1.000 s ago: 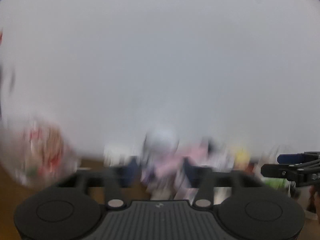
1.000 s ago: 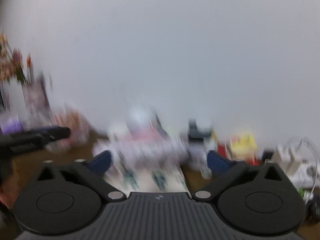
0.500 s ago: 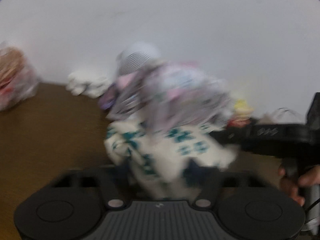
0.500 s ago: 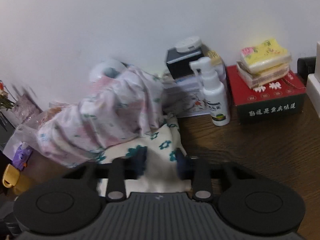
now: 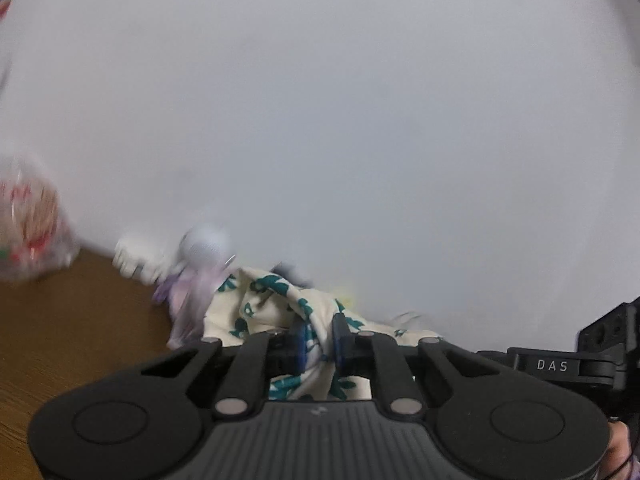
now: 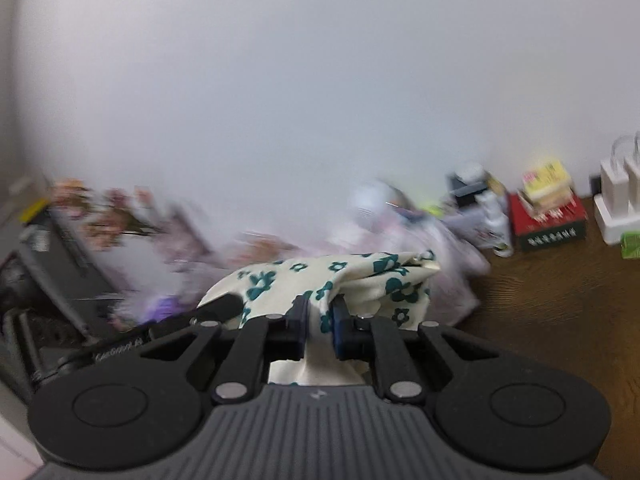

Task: Fold clothes
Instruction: 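Carry the cream shirt with both grippers and lower it onto the open table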

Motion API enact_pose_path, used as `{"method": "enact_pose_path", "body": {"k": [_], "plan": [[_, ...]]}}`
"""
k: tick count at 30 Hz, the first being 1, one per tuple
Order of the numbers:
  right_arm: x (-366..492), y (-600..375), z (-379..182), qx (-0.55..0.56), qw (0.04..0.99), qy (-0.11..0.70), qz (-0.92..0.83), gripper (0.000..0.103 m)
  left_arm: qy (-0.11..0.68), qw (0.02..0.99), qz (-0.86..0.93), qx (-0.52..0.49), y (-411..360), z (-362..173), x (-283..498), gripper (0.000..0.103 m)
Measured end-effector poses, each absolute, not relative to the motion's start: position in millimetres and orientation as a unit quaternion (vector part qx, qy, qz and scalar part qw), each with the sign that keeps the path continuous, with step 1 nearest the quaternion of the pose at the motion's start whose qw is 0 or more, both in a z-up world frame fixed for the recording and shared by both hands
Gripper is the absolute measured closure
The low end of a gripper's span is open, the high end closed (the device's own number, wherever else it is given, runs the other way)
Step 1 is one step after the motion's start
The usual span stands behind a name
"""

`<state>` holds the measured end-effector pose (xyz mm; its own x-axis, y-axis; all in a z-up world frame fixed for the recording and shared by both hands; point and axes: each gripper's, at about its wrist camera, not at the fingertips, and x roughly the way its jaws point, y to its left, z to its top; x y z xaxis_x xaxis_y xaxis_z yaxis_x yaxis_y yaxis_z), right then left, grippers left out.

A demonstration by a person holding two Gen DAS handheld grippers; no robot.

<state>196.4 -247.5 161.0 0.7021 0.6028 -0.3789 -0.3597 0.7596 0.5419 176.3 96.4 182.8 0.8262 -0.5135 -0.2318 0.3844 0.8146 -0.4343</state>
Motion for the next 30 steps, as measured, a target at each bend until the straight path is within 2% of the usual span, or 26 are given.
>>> {"method": "enact_pose_path", "body": {"k": [4, 7, 9, 11, 12, 13, 14, 15, 16, 18, 21, 25, 30], "plan": [[134, -246, 200, 0.211, 0.905, 0.242, 0.279, 0.091, 0.162, 0.937, -0.248, -0.187, 95, 208, 139, 0.092], [116, -246, 205, 0.217, 0.91, 0.246, 0.254, 0.091, 0.209, 0.938, -0.233, -0.148, 82, 193, 147, 0.087], [120, -243, 190, 0.219, 0.917, 0.263, 0.206, 0.083, 0.262, 0.938, -0.196, -0.117, 74, 160, 156, 0.077], [126, -230, 163, 0.141, 0.933, 0.301, 0.138, 0.062, 0.301, 0.937, -0.157, -0.081, 69, 128, 155, 0.077], [128, -224, 150, 0.103, 0.937, 0.318, 0.105, 0.062, 0.299, 0.94, -0.155, -0.06, 71, 115, 140, 0.073], [117, -222, 138, 0.074, 0.939, 0.325, 0.088, 0.062, 0.296, 0.941, -0.156, -0.039, 73, 103, 123, 0.058], [98, -224, 127, 0.059, 0.938, 0.324, 0.105, 0.057, 0.289, 0.942, -0.17, -0.02, 75, 93, 105, 0.048], [80, -226, 116, 0.044, 0.938, 0.323, 0.121, 0.053, 0.28, 0.942, -0.183, 0.0, 77, 85, 86, 0.033], [62, -228, 105, 0.029, 0.936, 0.322, 0.137, 0.052, 0.272, 0.943, -0.189, 0.019, 75, 77, 63, 0.028], [31, -228, 81, -0.01, 0.934, 0.322, 0.153, 0.051, 0.268, 0.939, -0.206, 0.059, 58, 60, 29, 0.028], [15, -225, 46, -0.052, 0.932, 0.332, 0.132, 0.051, 0.287, 0.935, -0.187, 0.086, 27, 39, 22, 0.029], [19, -228, 18, -0.053, 0.932, 0.348, 0.085, 0.053, 0.312, 0.933, -0.153, 0.09, 7, 23, 30, 0.044], [29, -241, 4, -0.022, 0.937, 0.341, 0.067, 0.053, 0.322, 0.927, -0.174, 0.083, -5, 19, 30, 0.044]]}}
